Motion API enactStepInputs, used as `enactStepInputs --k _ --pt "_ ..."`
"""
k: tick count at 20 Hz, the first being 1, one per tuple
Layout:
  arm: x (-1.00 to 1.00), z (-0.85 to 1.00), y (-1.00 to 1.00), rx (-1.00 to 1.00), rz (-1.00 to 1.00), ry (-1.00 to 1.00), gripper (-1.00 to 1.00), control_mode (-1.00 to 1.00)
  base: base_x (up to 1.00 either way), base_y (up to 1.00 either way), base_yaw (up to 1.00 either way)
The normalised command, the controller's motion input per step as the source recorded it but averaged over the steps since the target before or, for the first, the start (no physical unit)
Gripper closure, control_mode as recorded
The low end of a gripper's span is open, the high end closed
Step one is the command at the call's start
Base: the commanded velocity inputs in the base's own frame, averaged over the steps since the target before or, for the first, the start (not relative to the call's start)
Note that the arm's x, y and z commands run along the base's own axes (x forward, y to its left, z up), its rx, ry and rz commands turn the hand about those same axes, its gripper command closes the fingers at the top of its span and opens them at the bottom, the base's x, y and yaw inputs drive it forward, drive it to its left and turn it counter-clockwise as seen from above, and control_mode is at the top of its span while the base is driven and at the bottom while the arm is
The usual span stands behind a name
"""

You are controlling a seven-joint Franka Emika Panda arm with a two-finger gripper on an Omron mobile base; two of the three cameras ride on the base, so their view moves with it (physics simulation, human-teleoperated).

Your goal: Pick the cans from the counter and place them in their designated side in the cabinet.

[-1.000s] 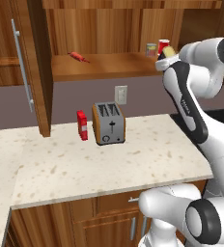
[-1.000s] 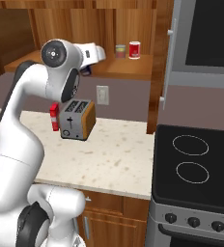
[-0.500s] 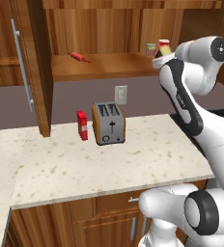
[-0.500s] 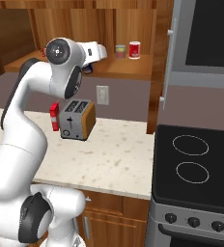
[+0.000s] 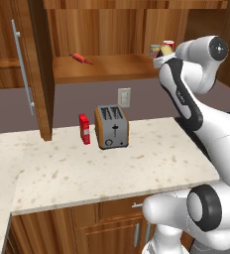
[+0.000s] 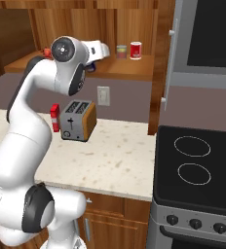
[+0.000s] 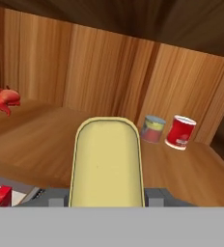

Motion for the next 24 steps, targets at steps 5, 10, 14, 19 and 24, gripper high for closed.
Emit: enactStepInputs --k 5,10,14,19,24 --pt "0.33 0.00 0.00 0.00 0.00 0.01 1.00 -1.00 0.00 0.00 0.00" --pt "0.32 0.00 0.00 0.00 0.00 0.01 1.00 -1.00 0.00 0.00 0.00" --pt "0.31 0.03 0.00 0.00 0.00 0.00 1.00 -1.00 0.00 0.00 0.00" --pt "0.32 0.01 0.00 0.00 0.00 0.01 1.00 -1.00 0.00 0.00 0.00" --pt "0.29 0.00 0.00 0.00 0.00 0.01 1.00 -1.00 0.00 0.00 0.00"
